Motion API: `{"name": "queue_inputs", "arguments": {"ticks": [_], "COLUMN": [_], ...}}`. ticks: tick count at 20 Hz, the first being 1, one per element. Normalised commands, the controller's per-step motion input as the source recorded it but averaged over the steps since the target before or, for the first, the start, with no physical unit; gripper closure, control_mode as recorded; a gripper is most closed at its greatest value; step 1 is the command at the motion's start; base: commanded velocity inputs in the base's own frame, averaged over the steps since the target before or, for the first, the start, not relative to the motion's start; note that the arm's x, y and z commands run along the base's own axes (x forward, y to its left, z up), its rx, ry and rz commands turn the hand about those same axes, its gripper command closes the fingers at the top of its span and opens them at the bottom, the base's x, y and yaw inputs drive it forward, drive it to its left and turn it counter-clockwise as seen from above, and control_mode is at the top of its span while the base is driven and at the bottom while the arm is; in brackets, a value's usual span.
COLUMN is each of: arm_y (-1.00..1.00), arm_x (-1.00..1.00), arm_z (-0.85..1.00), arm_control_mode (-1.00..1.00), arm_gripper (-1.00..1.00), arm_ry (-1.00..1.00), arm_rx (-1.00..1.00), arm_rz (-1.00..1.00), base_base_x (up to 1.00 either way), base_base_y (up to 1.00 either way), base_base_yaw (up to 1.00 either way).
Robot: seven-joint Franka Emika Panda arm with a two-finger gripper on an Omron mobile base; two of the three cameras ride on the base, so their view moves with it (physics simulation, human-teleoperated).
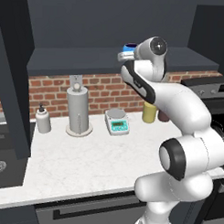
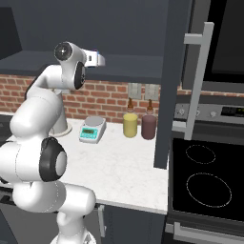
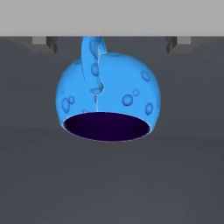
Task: Gather all objects into one cabinet and sort the glasses and bowls to opposite sides.
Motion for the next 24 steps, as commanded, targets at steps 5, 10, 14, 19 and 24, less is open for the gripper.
{"name": "queue_inputs", "arguments": {"ticks": [5,10,14,19,24], "arm_y": [0.00,0.00,0.00,0.06,0.04], "arm_x": [0.14,0.30,0.12,0.00,0.00], "arm_z": [0.00,0.00,0.00,0.00,0.00], "arm_control_mode": [-1.00,-1.00,-1.00,-1.00,-1.00], "arm_gripper": [-1.00,-1.00,-1.00,1.00,1.00], "arm_ry": [0.00,0.00,0.00,0.00,0.00], "arm_rx": [0.00,0.00,0.00,0.00,0.00], "arm_rz": [0.00,-0.02,0.00,0.00,0.00], "base_base_x": [0.00,0.00,0.00,0.00,0.00], "base_base_y": [0.00,0.00,0.00,0.00,0.00], "base_base_yaw": [0.00,0.00,0.00,0.00,0.00]}}
